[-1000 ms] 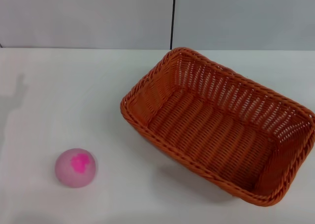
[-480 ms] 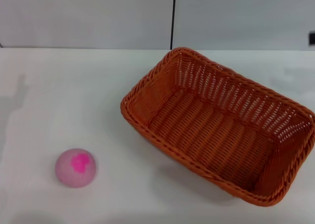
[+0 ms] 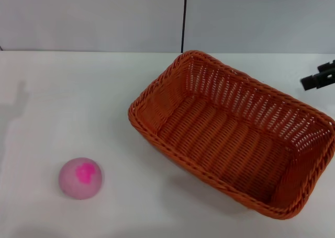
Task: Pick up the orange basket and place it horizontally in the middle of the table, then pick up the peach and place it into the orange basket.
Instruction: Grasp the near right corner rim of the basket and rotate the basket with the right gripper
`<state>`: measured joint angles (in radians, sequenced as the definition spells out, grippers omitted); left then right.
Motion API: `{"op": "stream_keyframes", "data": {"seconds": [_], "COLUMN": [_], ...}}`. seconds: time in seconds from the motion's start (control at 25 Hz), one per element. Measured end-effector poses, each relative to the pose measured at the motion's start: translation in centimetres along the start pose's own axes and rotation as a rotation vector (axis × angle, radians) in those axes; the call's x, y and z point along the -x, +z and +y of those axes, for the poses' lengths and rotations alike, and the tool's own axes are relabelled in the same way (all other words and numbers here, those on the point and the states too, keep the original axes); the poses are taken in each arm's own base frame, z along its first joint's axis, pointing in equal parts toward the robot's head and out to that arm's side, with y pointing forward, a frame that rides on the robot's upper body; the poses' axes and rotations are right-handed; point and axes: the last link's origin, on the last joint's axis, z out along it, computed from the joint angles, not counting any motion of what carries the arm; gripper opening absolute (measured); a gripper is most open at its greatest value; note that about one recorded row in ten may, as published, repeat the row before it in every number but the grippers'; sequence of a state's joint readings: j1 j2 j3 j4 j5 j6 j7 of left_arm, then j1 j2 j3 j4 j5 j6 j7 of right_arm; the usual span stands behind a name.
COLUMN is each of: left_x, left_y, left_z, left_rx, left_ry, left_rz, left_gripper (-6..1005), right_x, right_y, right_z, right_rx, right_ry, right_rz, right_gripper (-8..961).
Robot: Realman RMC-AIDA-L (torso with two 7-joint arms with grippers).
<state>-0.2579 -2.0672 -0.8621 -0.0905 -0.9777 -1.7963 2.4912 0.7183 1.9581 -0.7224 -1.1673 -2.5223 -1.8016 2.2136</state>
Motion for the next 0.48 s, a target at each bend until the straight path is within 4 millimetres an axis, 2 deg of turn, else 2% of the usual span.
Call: {"op": "stream_keyframes", "data": {"seconds": [0.2,0.32,0.48], "left_x": [0.0,0.0,0.0], "left_y": [-0.1,-0.1,-0.1], "left_z": [0.0,0.0,0.0], "left_rx": [-0.002,-0.002,-0.002], "left_ry": [0.0,0.0,0.0], "left_rz": [-0.001,-0.002,-0.002], "left_gripper": [820,818,816], "right_x": [-0.2,-1.0,-1.4], "right_y": [2.0,4.0,5.0], "right_z": [0.4,0.2,-0.1], "right_rx": [0.017,0.032,0.032], "right_ry": [-0.007,0.013,0.032], "right_rz": [0.055,0.085,0.085], "right_gripper": [742,741,740]}}
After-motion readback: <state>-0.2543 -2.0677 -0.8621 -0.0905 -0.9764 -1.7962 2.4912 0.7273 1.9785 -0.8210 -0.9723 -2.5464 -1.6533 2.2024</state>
